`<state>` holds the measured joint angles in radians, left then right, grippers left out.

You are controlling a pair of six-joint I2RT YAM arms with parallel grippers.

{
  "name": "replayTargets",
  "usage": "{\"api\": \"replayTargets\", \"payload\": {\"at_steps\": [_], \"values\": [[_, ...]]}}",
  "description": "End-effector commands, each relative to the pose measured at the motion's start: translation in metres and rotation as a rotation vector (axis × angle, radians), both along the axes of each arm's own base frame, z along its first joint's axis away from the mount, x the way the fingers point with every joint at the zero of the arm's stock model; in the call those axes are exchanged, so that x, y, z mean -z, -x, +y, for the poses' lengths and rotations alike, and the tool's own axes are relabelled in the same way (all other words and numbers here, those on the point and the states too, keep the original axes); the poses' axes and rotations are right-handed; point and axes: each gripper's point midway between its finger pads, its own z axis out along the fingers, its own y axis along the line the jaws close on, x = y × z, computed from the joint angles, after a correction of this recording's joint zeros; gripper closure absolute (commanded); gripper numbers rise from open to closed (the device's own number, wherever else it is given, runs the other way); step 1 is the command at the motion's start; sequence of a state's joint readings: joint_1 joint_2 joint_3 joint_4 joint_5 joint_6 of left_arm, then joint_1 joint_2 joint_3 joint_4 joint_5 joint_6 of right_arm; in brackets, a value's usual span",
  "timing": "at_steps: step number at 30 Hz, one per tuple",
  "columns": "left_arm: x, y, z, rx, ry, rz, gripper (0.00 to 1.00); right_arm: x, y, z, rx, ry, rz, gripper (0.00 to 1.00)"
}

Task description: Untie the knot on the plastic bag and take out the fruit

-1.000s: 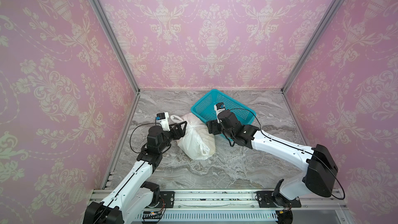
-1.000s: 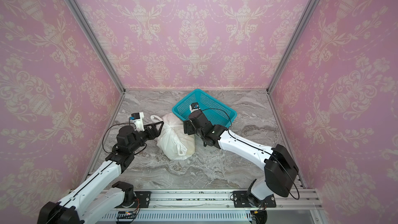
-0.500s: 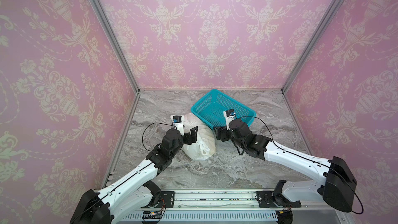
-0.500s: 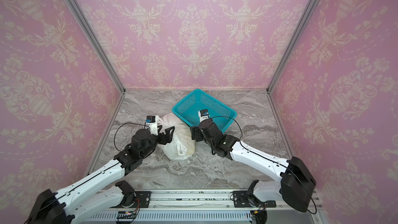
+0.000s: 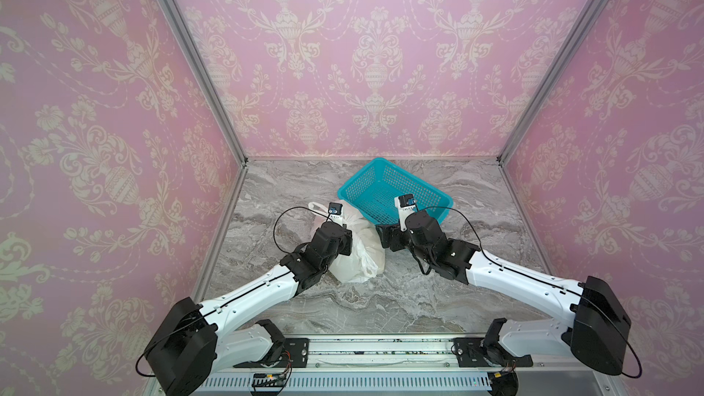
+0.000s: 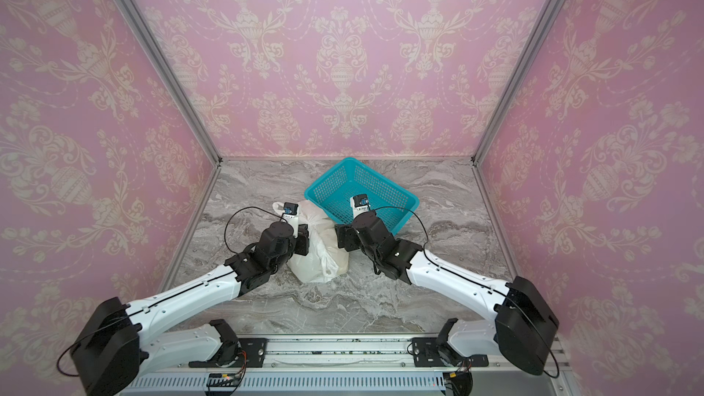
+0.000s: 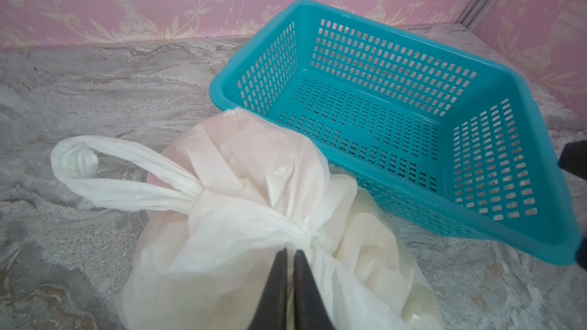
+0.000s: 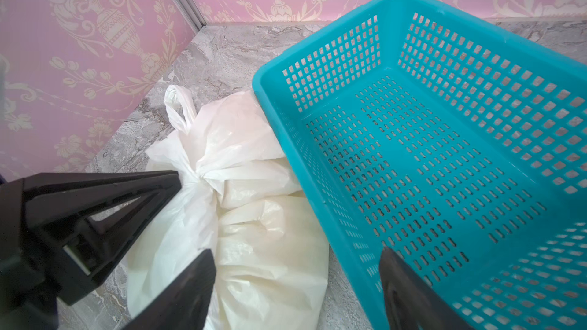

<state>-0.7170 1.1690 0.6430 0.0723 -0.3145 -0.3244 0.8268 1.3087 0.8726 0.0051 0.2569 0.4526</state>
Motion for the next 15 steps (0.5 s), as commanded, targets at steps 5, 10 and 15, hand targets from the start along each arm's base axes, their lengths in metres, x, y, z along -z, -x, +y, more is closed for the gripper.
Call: {"api": "replayTargets", "payload": {"at_steps": [5, 10, 15], "values": [[-0.02, 0.004, -0.004, 0.035, 0.019, -0.037, 1.0, -0.004, -0.013, 0.035, -0.074, -0.057, 0.016, 0.18], [-0.049, 0.02, 0.002, 0.055, 0.037, 0.017, 0.36, -0.006, -0.027, 0.052, -0.081, -0.023, 0.052, 0.19], [-0.04, 0.038, 0.016, 0.062, -0.019, 0.089, 0.21, -0.018, -0.035, 0.052, -0.062, -0.039, 0.026, 0.18]]}}
